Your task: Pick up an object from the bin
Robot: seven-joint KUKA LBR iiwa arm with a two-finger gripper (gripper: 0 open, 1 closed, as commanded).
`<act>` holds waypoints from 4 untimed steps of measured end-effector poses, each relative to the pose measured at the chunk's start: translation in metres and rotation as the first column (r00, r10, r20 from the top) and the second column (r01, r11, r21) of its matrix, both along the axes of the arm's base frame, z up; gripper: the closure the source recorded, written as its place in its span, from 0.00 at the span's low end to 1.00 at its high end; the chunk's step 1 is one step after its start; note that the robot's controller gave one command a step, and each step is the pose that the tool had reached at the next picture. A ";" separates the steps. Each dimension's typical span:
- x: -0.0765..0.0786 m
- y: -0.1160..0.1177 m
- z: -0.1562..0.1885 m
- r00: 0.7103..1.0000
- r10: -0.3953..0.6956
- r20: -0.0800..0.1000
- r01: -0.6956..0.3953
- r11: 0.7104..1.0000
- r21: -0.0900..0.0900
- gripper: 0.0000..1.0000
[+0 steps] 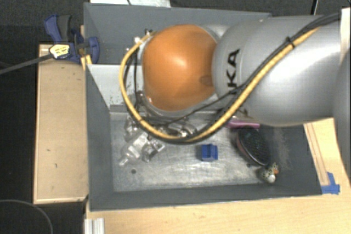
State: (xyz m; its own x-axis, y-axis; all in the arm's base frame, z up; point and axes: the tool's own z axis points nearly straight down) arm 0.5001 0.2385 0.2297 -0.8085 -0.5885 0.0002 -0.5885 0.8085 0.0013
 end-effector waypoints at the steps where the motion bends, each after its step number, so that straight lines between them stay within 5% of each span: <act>1: 0.000 0.000 0.000 1.000 -0.001 0.000 0.001 1.000 0.000 1.00; 4: 0.000 0.000 0.000 1.000 -0.004 0.000 0.004 1.000 0.000 1.00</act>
Offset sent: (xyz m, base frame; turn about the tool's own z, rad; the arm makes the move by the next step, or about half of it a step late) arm 0.0000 0.0000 0.0000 0.0000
